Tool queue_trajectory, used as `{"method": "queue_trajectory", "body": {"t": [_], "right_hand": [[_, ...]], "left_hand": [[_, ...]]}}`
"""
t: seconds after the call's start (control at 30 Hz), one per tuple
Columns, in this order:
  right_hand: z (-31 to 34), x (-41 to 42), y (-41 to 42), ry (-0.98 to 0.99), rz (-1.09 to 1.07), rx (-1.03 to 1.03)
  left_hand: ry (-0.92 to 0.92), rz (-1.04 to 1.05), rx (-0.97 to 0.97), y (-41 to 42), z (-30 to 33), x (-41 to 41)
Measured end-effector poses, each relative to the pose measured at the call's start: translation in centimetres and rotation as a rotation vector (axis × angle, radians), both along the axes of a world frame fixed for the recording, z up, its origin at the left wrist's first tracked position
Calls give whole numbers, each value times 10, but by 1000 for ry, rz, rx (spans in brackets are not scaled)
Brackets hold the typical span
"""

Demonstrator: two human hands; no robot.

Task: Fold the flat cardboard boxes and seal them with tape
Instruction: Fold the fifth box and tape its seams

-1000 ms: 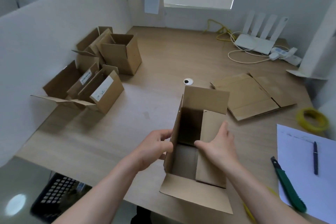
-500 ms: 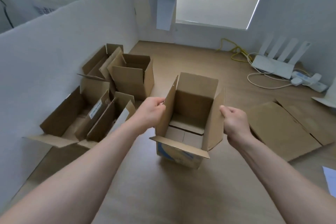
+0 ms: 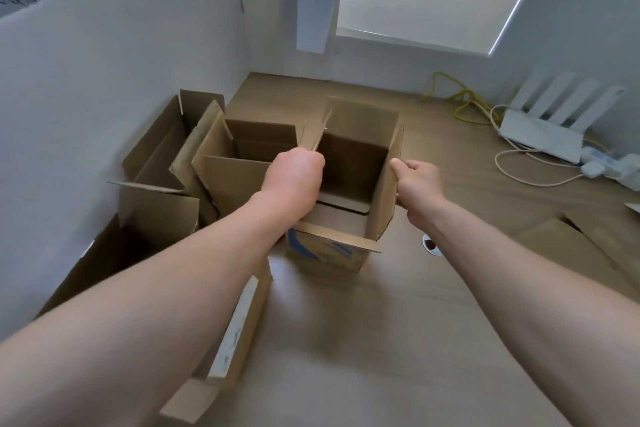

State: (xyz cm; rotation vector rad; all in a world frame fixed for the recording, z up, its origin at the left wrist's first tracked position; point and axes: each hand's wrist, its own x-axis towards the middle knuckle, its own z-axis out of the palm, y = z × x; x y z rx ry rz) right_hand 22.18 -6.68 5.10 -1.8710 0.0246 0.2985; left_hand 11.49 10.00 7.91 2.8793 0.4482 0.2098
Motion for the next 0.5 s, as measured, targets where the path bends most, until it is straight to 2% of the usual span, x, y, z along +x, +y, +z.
{"method": "queue_trajectory", "body": {"t": [0.17,0.4,0.5], "right_hand": [[-6,5,12,-18,-9,-20],[-10,5,11,2,76,-18],[-10,-3,8,-36,83,-55]], "left_hand": [[18,-16,58,15,4,7],[7,16,-7,15,-1,4],[11,0,36,7,3,-3]]}}
